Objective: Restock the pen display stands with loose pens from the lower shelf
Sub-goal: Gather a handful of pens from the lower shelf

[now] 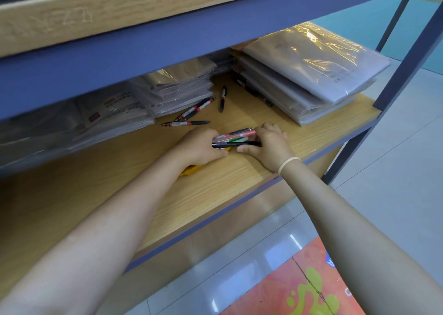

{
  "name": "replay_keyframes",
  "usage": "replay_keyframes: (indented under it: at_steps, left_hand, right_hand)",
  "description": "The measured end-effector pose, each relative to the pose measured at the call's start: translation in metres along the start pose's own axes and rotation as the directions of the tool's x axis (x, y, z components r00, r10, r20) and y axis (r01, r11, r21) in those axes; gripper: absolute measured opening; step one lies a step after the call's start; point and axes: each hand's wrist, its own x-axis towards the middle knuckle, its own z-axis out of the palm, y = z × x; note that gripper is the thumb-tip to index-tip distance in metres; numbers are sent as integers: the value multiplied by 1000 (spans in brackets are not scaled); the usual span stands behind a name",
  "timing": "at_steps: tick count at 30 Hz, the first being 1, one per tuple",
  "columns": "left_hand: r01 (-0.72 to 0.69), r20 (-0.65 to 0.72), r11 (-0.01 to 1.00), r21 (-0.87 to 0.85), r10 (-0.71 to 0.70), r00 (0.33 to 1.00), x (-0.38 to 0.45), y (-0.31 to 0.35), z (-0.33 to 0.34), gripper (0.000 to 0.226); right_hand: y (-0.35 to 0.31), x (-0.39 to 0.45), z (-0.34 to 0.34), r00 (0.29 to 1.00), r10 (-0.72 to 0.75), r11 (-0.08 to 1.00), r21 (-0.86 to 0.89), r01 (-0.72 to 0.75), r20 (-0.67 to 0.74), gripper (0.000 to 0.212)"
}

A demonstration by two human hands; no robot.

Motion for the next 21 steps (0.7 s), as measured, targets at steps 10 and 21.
replay_keyframes:
  at_steps: [10, 21]
  left_hand:
    - [58, 148, 810, -583, 36, 988, -7, 18, 7, 15]
    - [5, 221, 793, -609, 164, 961, 1, 58, 5, 8]
  right_hand:
    - [-9, -21, -42, 962, 269, 425, 890, -165, 50, 14]
    - [-7, -19, -65, 987, 160, 703, 704, -99, -21, 21]
